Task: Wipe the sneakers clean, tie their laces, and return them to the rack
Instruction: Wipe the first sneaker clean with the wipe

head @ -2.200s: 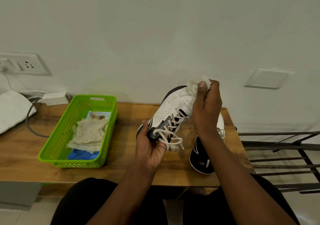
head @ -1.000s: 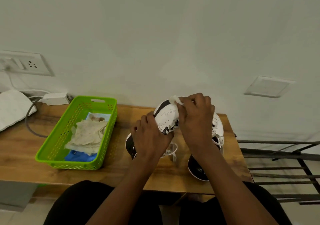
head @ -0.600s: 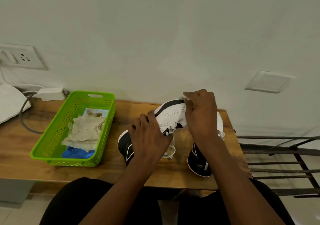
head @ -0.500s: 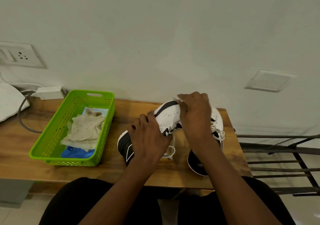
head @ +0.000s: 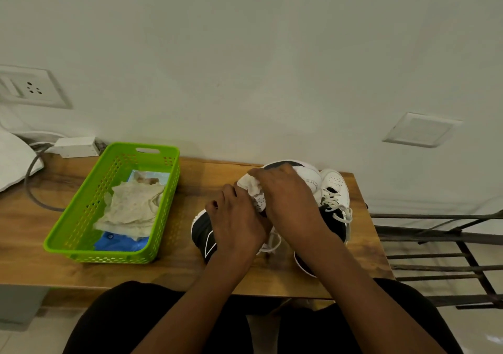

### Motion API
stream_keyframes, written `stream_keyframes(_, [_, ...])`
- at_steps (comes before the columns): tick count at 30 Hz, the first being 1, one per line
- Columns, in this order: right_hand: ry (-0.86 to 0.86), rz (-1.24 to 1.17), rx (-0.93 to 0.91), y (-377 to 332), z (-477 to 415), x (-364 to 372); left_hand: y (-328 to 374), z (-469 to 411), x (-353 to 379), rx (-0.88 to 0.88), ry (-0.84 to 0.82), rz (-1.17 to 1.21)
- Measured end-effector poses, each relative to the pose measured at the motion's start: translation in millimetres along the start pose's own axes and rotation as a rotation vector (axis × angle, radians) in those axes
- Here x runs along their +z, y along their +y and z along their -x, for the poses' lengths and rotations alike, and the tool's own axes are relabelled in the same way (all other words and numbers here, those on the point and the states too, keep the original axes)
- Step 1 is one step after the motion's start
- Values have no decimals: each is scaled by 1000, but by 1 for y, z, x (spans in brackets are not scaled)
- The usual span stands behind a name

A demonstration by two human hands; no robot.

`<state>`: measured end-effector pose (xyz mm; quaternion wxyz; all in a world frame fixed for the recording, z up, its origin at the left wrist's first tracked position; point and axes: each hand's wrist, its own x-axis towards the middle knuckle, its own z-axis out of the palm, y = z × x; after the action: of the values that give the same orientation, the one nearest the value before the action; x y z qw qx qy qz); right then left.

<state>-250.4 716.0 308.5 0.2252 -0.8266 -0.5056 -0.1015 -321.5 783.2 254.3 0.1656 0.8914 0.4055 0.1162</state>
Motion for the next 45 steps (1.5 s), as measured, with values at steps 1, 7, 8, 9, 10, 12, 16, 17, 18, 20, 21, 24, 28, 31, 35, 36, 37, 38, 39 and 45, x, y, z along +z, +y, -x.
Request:
stream_keyframes(1, [6,32,3,3,-1,2,1,-1,0,-9,0,5])
stream_keyframes(7, [45,184,-91,1,-3,20,-4,-1,5,3,48,16])
stream_keyframes(8, [74,193,-84,0,-4,21,-4,-2,4,-5,51,26])
stream_keyframes(9, [99,197,-86,-2,-5,23,-4,-3,3,-13,52,33])
stream_keyframes(10, [106,204,-87,-3,-5,24,-4,-3,1,-21,47,42])
stream_keyframes(12, [108,239,-100,-4,-3,24,-4,-3,-1,-34,44,78])
stream_keyframes(16, [337,242,65,27,-11,3,-5,-4,-1,-51,67,146])
stream_keyframes(17, [393,221,128,34,-12,-1,-5,-5,0,-59,63,142])
stream_keyframes(18, [413,191,154,36,-12,-1,-5,-6,1,-66,64,139])
stream_keyframes(20, [359,160,68,21,-7,13,-4,-6,2,-65,88,147])
stream_keyframes(21, [298,156,-2,8,-2,23,-5,-5,2,-58,107,157])
stream_keyframes(24, [207,209,-107,-4,1,30,-10,-4,0,-62,130,228])
stream_keyframes(28, [411,239,129,37,-16,0,-8,-2,0,-60,79,190])
stream_keyframes(31, [427,147,124,31,-9,4,-4,-2,2,-65,84,165])
stream_keyframes(35, [252,201,-86,0,5,23,-8,-1,-2,-80,102,245])
stream_keyframes(36, [268,200,-92,4,2,19,-9,-1,-3,-93,97,275])
stream_keyframes(37, [308,195,-74,11,-2,14,-10,-1,-6,-103,82,295])
stream_keyframes(38, [357,187,-20,19,-5,8,-9,0,-8,-106,60,302])
stream_keyframes(39, [415,172,53,28,-8,1,-7,0,-9,-109,39,304])
stream_keyframes(45, [378,132,-83,0,10,20,-12,-6,-14,-149,9,454])
